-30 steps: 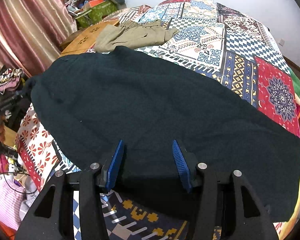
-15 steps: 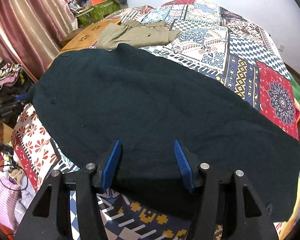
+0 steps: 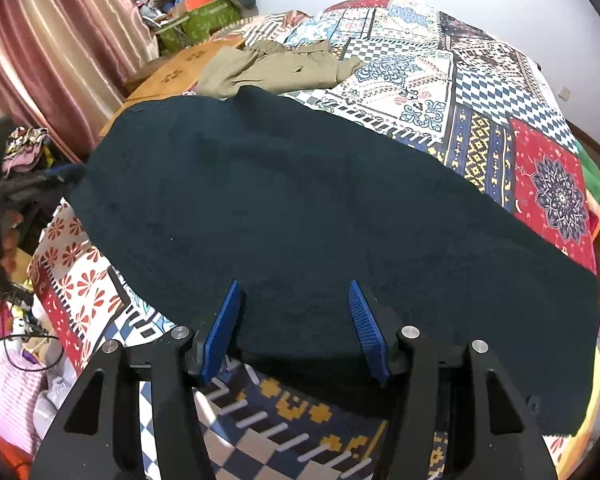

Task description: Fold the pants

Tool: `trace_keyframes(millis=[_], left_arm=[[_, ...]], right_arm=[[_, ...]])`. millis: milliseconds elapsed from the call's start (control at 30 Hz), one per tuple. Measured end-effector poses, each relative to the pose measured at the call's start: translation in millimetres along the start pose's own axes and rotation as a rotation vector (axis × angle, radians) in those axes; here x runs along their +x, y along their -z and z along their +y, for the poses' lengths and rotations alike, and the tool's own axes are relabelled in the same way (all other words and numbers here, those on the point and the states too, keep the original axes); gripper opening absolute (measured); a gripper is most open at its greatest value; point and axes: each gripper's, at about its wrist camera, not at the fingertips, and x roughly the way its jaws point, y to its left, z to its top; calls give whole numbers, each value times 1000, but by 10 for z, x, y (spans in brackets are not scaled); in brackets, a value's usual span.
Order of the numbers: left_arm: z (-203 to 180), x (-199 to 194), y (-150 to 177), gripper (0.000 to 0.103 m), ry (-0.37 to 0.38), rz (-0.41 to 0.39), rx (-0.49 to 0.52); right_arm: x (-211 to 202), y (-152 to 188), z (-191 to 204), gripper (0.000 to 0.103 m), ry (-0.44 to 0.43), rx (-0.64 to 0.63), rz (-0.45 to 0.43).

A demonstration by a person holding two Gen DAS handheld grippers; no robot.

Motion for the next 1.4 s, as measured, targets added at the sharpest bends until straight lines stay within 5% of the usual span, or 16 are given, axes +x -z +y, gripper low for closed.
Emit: trace_keyframes(millis=[333, 500, 667, 1067, 1400], left_arm=[[-85, 169, 201, 35, -114, 12, 87], [-100, -5, 90, 36, -100, 32, 49], [-323, -310, -64, 51, -62, -43, 43], [-1949, -547, -535, 63, 154, -151, 243], [-3419, -213, -435, 67, 312, -53, 448]], right_arm=[[-90, 93, -70, 53, -14, 12, -12], [-301, 212, -242, 53, 56, 47, -36], [-701, 431, -637, 53, 112, 170, -100], [-1308, 1083, -1245, 56, 222, 411, -182], [-1161, 1501, -1699, 58, 89, 628, -182]])
